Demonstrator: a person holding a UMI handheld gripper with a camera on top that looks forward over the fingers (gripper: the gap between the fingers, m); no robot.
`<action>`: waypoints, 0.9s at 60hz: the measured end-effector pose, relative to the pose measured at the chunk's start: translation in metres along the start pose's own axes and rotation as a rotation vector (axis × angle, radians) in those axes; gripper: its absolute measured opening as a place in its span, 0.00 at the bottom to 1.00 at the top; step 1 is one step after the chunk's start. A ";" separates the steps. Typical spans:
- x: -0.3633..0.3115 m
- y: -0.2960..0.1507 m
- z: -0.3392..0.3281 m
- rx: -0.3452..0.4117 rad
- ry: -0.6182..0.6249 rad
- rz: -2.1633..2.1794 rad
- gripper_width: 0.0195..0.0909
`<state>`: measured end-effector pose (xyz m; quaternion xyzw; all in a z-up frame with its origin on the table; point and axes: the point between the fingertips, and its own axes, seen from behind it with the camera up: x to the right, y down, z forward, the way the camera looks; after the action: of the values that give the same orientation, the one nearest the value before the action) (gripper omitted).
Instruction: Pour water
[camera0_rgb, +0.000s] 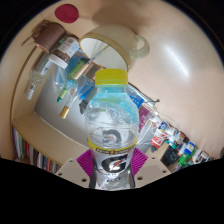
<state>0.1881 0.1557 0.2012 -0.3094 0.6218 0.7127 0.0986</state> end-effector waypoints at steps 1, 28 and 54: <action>-0.001 0.001 0.000 -0.001 -0.004 0.001 0.36; -0.049 0.058 -0.022 -0.130 0.188 -1.221 0.36; -0.254 -0.189 -0.094 0.604 0.492 -2.343 0.39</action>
<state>0.5177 0.1674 0.1850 -0.7704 0.1110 -0.0551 0.6253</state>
